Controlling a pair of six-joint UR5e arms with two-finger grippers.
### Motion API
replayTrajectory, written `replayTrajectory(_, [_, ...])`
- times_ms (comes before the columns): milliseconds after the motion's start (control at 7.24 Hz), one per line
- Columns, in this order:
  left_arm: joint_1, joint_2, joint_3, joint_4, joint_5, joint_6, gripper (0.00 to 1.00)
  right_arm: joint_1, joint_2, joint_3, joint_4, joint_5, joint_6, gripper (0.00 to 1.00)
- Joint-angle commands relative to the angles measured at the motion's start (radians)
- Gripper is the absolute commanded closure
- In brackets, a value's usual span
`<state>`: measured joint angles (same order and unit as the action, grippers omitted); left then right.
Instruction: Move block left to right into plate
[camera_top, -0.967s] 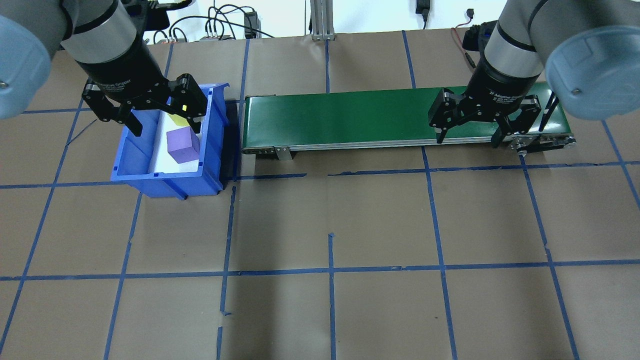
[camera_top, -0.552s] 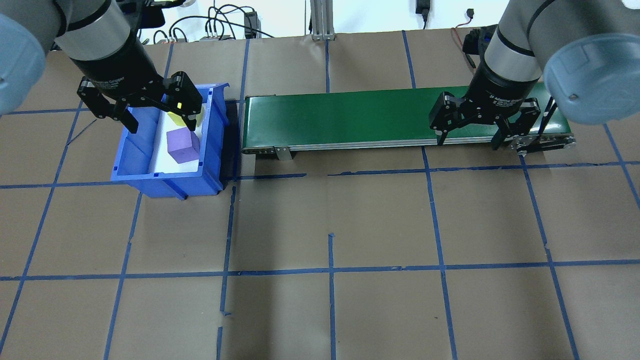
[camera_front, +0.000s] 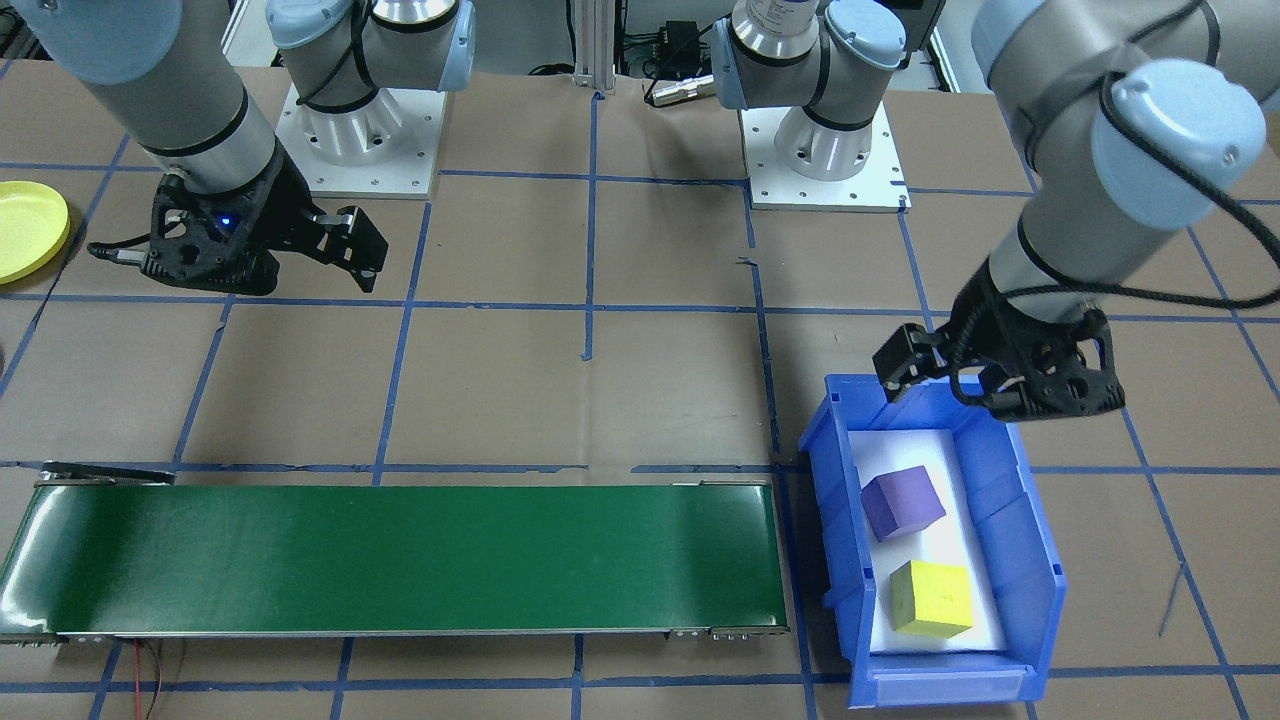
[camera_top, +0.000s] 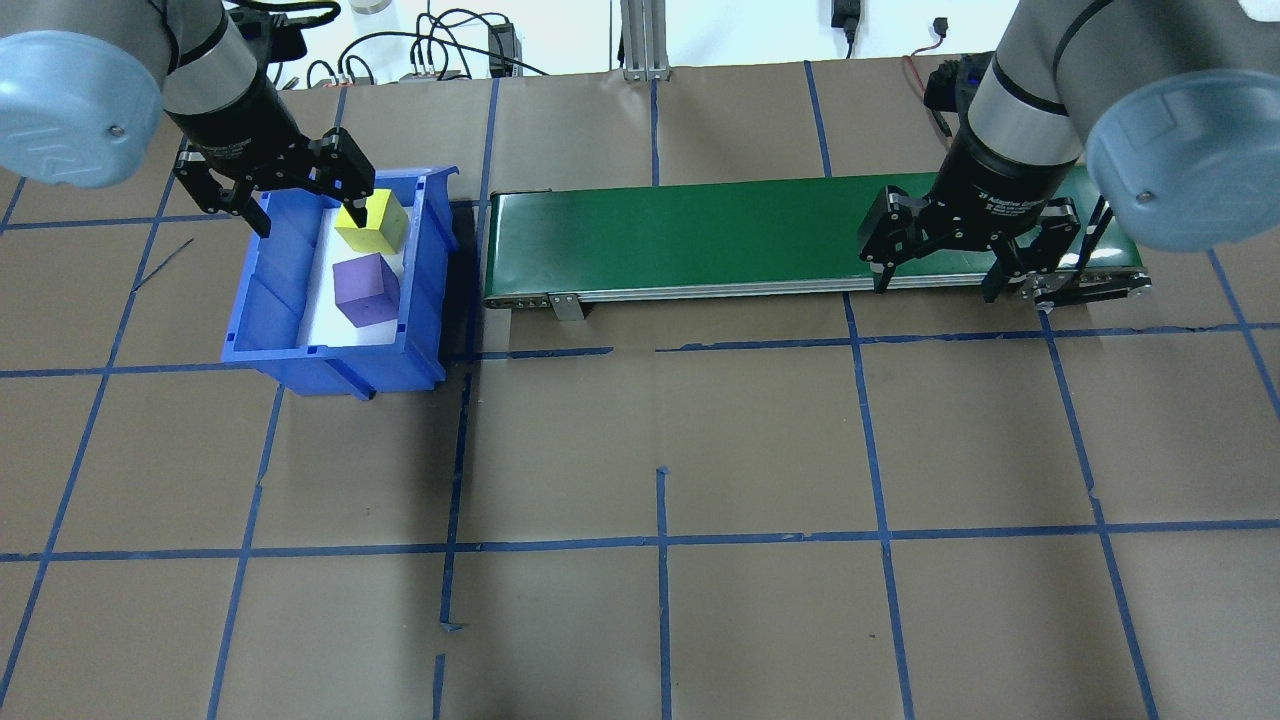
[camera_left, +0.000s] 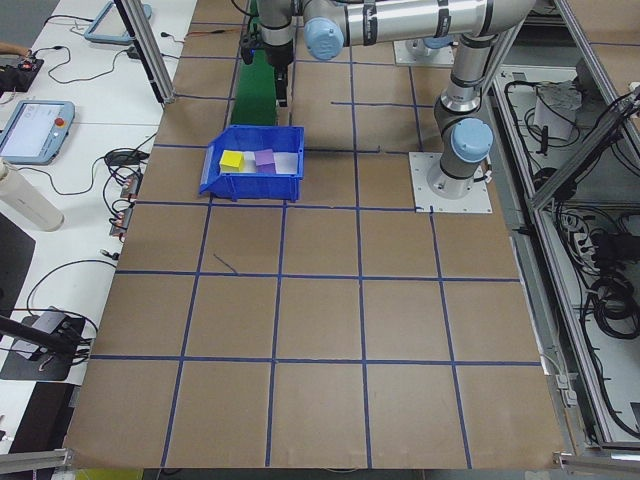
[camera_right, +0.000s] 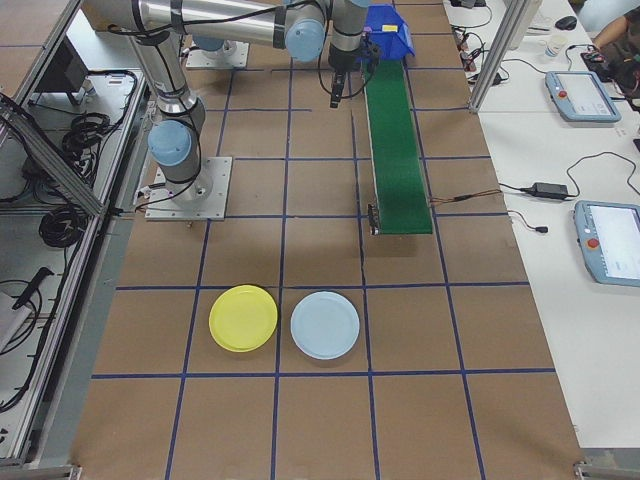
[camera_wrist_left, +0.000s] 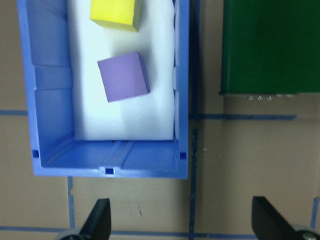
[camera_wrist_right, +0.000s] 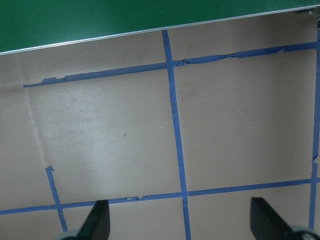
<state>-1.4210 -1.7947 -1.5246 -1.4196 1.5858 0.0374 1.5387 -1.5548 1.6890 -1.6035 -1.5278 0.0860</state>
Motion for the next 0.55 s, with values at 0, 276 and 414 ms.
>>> replayTrajectory(0, [0.045,-0.104,0.011,0.114,-0.004,-0.007,0.0,-0.003,-0.001,-0.002,0.011,-0.003,-0.002,0.0])
replayTrajectory(276, [0.045,-0.202,0.009,0.279,-0.015,0.04,0.0,-0.003,-0.001,0.0,0.014,0.001,-0.002,0.0])
replayTrajectory(414, [0.045,-0.228,0.011,0.315,-0.032,0.15,0.0,0.0,0.001,0.001,0.01,0.0,-0.002,0.0])
